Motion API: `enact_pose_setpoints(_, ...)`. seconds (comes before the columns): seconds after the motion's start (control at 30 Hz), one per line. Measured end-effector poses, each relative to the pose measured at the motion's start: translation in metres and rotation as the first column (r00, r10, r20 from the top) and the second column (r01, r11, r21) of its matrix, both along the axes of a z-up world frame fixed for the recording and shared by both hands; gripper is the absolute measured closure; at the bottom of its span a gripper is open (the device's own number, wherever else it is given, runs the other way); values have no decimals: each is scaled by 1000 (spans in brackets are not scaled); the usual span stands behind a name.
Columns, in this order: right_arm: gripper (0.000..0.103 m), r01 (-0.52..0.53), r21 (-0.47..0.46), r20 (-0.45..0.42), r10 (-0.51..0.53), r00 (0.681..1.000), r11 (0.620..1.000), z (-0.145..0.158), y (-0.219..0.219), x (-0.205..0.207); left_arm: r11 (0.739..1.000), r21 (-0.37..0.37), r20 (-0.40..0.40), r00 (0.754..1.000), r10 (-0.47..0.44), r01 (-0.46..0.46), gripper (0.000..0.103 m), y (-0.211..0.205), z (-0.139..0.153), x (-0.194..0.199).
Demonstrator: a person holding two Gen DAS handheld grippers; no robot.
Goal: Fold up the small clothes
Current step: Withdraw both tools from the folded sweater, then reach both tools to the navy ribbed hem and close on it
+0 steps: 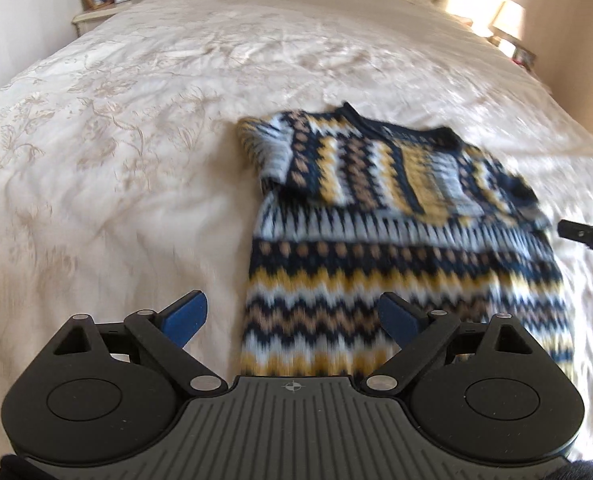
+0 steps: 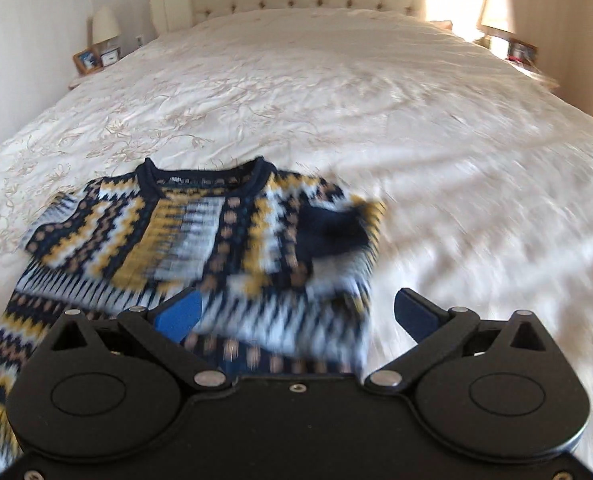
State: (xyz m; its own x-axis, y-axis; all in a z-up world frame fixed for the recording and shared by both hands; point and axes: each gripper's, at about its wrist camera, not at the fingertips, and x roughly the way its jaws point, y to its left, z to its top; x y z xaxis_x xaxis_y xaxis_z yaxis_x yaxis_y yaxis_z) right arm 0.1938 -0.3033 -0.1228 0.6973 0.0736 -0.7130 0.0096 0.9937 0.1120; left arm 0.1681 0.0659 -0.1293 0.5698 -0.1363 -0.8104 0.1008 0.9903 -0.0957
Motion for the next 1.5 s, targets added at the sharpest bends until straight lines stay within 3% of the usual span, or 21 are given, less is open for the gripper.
enact_pose_setpoints(0.13,1,48,20,-18,-48,999,999,2,0,-62,999,-6,-8,999,-41,41,9,4,-11,-38)
enact_pose_setpoints(0.33,1,79,29,-123,-75,990,996,-17,12,-143,998,-23,-52,997,-65,64,9,19,-31,-93)
enact_pose_setpoints(0.6,0,46,72,-230,-28,973,996,-41,41,-205,992,-17,-89,988,-129,128,9,16,-51,-145)
enact_pose_setpoints(0.9,1,21,98,-236,3,972,995,-49,58,-213,980,5,-73,978,-196,197,9,4,-61,-150)
enact_pose_setpoints(1.3,1,4,130,-228,26,973,991,-66,56,-186,980,-11,-106,975,-197,197,9,-3,-83,-118)
enact_pose_setpoints(1.5,1,12,175,-267,36,963,985,-78,50,-170,982,-14,-138,973,-187,186,10,-14,-94,-102)
